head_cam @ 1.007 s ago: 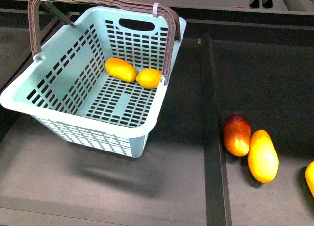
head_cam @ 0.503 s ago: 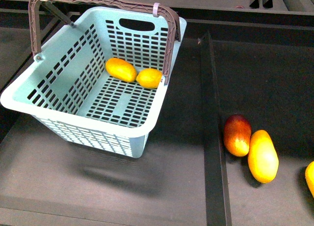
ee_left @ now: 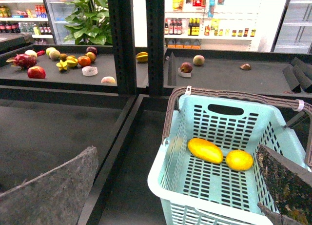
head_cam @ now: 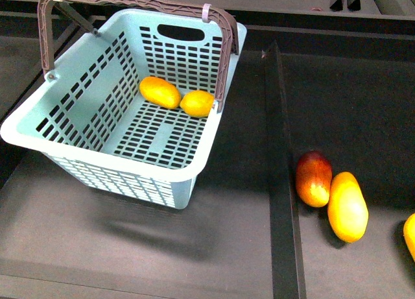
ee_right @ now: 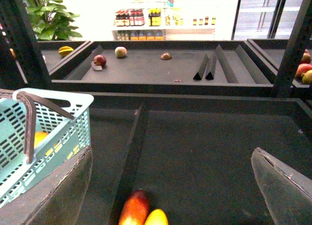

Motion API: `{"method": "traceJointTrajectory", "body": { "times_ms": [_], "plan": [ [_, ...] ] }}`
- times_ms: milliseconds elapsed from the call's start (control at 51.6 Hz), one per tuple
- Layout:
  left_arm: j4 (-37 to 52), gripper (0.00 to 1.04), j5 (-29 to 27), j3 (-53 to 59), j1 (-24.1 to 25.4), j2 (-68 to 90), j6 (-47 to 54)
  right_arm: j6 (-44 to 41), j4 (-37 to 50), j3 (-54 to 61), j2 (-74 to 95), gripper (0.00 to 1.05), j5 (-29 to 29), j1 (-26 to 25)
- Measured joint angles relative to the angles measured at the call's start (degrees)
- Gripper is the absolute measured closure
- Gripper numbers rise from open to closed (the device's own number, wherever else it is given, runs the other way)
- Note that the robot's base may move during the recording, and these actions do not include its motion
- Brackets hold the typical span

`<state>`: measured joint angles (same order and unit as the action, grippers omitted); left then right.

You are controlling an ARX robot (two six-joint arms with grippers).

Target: Pick lemon and mango into basket

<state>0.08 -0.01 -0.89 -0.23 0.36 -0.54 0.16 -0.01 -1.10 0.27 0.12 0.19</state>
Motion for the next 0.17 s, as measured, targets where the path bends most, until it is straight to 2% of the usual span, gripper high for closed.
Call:
{"method": "traceJointTrajectory", "body": {
  "times_ms": [174],
  "plan": [
    [0.0, 0.07, 0.0, 0.0, 0.0, 0.0, 0.0, 0.0, 0.0, 0.0, 0.0, 0.09, 0.0, 0.0]
  ]
}}
